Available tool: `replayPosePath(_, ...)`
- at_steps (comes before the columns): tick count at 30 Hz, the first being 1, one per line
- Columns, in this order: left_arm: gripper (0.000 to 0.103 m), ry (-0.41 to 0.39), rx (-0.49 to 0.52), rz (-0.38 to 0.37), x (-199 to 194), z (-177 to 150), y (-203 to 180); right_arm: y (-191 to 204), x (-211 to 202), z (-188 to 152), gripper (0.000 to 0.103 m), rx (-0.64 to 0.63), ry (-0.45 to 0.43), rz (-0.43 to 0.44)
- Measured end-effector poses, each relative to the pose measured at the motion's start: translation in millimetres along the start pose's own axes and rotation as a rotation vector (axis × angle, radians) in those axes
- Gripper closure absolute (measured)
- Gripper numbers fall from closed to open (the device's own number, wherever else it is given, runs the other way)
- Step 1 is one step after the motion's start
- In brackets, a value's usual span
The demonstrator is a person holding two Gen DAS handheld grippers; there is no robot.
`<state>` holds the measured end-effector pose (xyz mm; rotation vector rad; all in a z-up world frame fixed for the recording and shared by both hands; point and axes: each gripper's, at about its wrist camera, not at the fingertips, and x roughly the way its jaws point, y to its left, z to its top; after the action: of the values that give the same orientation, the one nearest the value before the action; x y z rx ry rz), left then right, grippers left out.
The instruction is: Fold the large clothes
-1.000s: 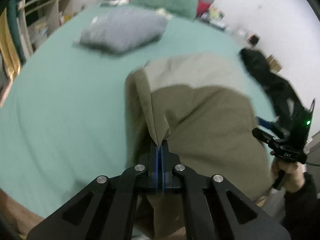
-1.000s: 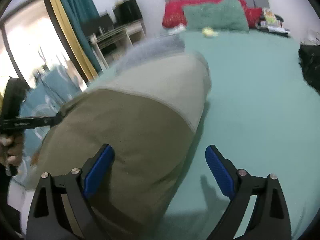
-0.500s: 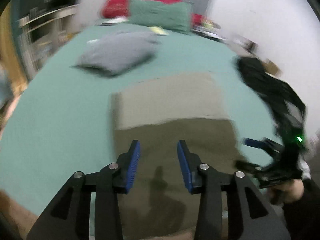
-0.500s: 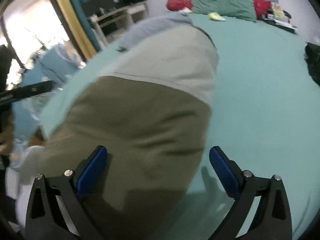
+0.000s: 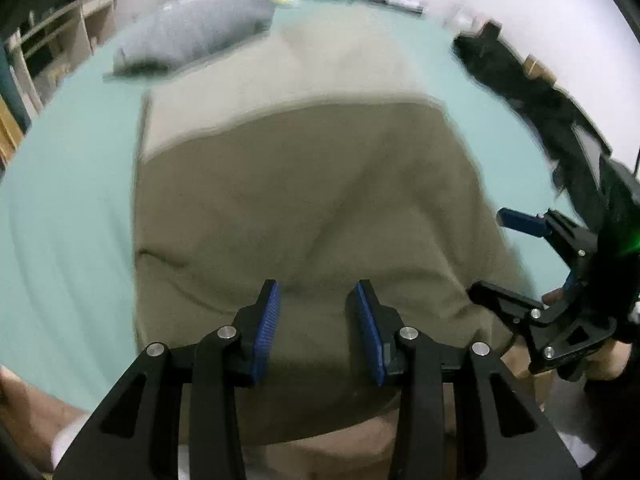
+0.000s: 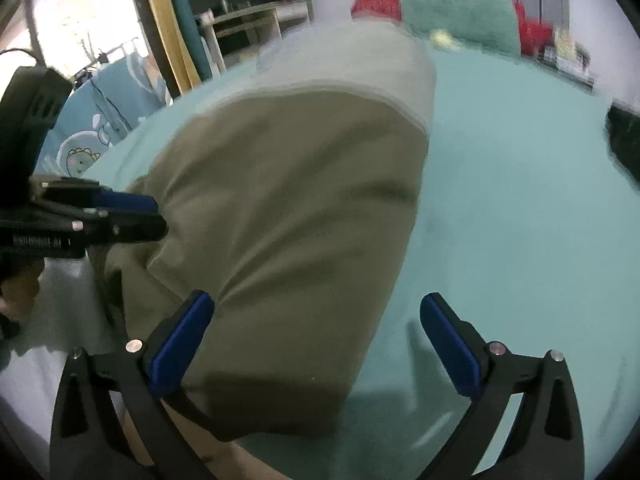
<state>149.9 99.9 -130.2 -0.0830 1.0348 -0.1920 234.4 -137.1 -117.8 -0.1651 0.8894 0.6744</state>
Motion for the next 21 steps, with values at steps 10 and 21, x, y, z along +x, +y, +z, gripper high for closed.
replayPosePath(10, 0.061, -0.102, -0.035, 0.088, 22, 82, 53, -61, 34, 105, 0.002, 0.180, -0.099, -0.086)
replayPosePath(21, 0.050, 0.025, -0.151, 0.078, 114, 119, 108, -70, 140, 129, 0.002, 0.120, 0.112, -0.068)
